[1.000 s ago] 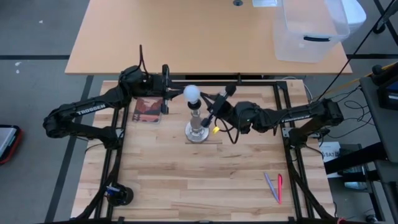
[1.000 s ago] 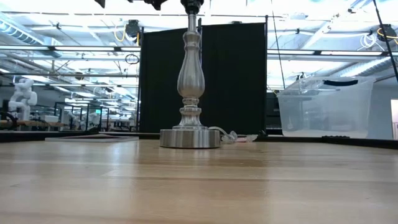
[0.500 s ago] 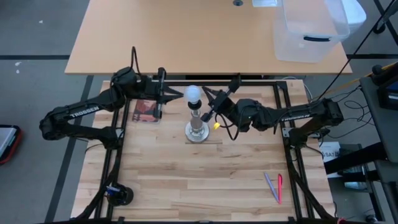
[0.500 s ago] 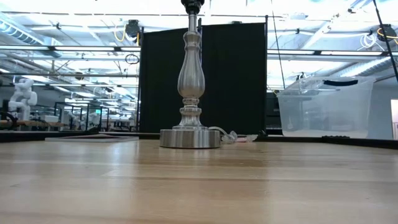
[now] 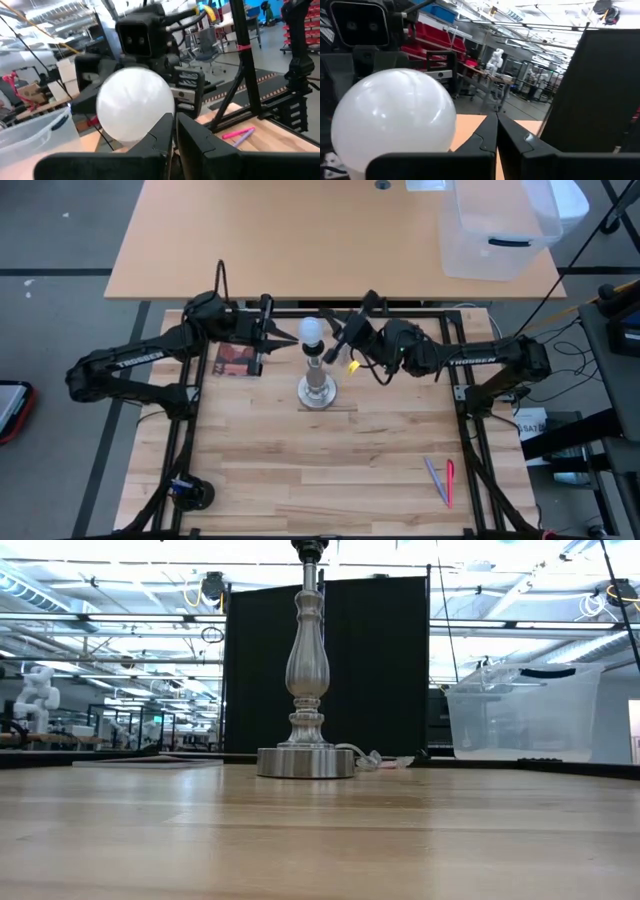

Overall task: Screw lightbulb
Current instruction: Insert the white lightbulb into the silver lamp

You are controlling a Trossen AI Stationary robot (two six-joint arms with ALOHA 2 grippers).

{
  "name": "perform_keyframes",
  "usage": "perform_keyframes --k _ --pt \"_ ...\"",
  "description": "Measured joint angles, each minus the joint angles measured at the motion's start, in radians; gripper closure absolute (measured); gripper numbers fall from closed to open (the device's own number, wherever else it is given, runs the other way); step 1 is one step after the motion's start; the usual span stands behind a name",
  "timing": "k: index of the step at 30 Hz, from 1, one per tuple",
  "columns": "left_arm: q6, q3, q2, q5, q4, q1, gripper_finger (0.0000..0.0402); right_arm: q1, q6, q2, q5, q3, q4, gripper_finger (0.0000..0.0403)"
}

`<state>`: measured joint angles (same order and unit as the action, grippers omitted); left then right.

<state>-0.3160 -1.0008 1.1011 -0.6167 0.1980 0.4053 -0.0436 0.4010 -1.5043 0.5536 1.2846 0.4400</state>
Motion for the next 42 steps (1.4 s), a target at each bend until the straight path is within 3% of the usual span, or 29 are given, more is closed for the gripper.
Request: perform_keyframes --k 15,31,42 --pt "0.019 -0.029 0.05 -0.011 -0.004 0.033 0.0372 -0.007 -0.044 0.002 -0.028 0.001 -0.055 0.0403" --pt "0.023 -0.029 0.058 -0.006 -0.007 0.056 0.0372 0.089 -0.013 0.005 0.138 0.002 -0.076 0.0403" --pt "0.045 -0.03 0.079 0.042 0.002 0.08 0.0372 0.136 -0.019 -0.005 0.166 -0.001 -0.118 0.0403"
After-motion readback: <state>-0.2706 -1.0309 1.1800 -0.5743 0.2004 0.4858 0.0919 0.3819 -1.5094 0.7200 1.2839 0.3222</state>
